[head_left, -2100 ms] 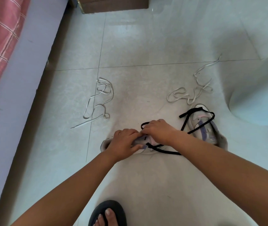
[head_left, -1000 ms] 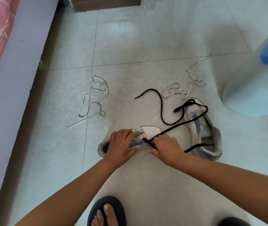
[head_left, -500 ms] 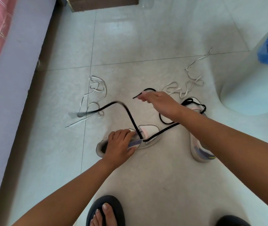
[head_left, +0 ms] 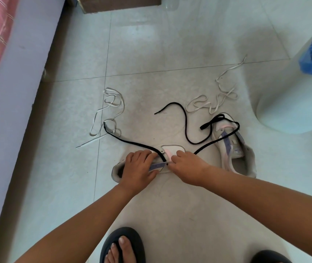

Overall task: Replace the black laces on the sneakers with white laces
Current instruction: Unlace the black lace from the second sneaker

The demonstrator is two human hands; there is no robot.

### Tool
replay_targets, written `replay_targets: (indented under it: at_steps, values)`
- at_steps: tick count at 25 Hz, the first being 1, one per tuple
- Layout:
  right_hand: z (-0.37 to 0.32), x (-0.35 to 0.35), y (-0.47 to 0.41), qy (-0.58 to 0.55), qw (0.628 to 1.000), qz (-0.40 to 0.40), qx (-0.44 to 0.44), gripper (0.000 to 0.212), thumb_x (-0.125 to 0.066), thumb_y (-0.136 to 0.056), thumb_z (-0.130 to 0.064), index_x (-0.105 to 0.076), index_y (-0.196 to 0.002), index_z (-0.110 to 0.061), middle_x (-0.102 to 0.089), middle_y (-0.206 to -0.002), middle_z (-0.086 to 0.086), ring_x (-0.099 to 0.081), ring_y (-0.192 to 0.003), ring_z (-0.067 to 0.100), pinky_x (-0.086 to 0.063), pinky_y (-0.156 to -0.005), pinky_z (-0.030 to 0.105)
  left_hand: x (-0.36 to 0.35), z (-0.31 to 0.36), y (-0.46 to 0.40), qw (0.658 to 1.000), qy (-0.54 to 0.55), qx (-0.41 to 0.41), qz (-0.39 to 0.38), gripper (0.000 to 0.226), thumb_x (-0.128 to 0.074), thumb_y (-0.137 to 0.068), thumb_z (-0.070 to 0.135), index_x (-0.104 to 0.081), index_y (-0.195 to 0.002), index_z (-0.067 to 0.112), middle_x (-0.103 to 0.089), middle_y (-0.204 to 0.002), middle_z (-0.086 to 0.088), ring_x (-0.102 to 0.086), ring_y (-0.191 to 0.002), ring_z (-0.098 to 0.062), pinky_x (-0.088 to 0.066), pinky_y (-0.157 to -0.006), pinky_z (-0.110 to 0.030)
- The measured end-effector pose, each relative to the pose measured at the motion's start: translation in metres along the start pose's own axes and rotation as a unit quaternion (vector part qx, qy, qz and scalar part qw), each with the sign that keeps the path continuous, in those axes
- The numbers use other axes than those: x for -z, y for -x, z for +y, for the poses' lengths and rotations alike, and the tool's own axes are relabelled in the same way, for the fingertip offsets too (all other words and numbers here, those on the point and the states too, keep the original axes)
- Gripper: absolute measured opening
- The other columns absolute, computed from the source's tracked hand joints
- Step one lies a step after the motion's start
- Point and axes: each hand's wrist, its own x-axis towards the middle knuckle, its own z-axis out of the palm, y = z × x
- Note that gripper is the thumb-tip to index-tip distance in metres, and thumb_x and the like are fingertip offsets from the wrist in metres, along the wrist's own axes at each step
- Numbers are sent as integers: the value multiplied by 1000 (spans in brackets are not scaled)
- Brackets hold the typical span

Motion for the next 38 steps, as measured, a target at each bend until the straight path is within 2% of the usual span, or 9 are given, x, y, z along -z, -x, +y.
replay_targets:
  at_steps: [3, 8, 13, 20, 22, 24, 26, 32, 38]
  values:
    - [-12, -30, 35, 53, 984, -143, 94, 26, -46, -91, -7, -55, -116, -6, -57, -118, 14, -48, -112, 34, -40, -81, 40, 2, 0, -1, 1000, -7, 1, 7, 49, -84, -63, 30, -68, -106, 14, -66, -100, -2, -65, -88, -25, -49, -75, -39]
    - [-36, -65, 87, -29, 893, -450, 5, 43, -56, -93, -20, -52, -130, 1, -50, -136, 18, -46, -127, 34, -38, -103, 44, 1, 1, -2, 1000, 3, 8, 10, 46, -81, -66, 30, -66, -108, 17, -65, -102, 1, -63, -90, -24, -47, -77, -39]
    - [-6, -2, 12, -263, 941, -61, -203, 38, -35, -99, -41, -51, -114, -10, -60, -114, 11, -57, -106, 29, -40, -74, 34, 0, 2, -2, 1000, 11, 18, 12, 48, -83, -63, 28, -66, -106, 15, -65, -102, -1, -63, -90, -26, -47, -77, -41]
    - [-26, 3, -13, -294, 922, -22, -250, 27, -38, -97, -21, -57, -112, -8, -64, -108, 13, -60, -95, 29, -37, -66, 29, -1, 2, -2, 1000, -5, 18, 19, 48, -85, -61, 31, -68, -102, 15, -66, -97, -2, -64, -85, -26, -49, -73, -40]
    - [-30, -5, 8, -248, 946, -163, -130, 26, -43, -95, -18, -61, -107, -3, -63, -109, 16, -59, -97, 32, -40, -71, 31, 0, 2, -2, 1000, -8, 18, 14, 46, -84, -63, 31, -68, -102, 15, -66, -98, -1, -64, -85, -26, -49, -73, -39]
    - [-44, -14, 42, -149, 888, -435, 20, 28, -50, -95, -20, -64, -90, 4, -64, -94, 20, -56, -90, 31, -40, -76, 33, 1, 3, -2, 999, -19, 36, 12, 48, -85, -62, 29, -67, -103, 14, -66, -97, -3, -64, -84, -27, -49, -72, -40]
    - [-50, -19, 68, -76, 837, -538, 68, 34, -50, -96, -22, -63, -79, 5, -63, -82, 19, -57, -87, 33, -39, -75, 33, 2, 1, -7, 997, -18, 72, 6, 50, -84, -63, 26, -66, -107, 11, -66, -99, -7, -63, -86, -30, -48, -72, -43]
    - [64, 24, 35, -205, 948, -10, -244, 22, -43, -96, -28, -53, -107, -12, -55, -115, 12, -53, -105, 29, -39, -73, 34, -1, 0, -6, 997, -16, 74, 16, 55, -86, -60, 23, -66, -110, 10, -66, -99, -9, -63, -86, -33, -48, -72, -43]
    - [119, 3, 0, -176, 911, -67, -366, 104, -67, -79, -43, 7, -149, -24, 0, -156, 11, 0, -144, 29, -14, -111, 55, -5, -1, -7, 997, -30, 65, 43, 59, -89, -53, 23, -67, -106, 10, -66, -94, -8, -64, -79, -33, -49, -66, -44]
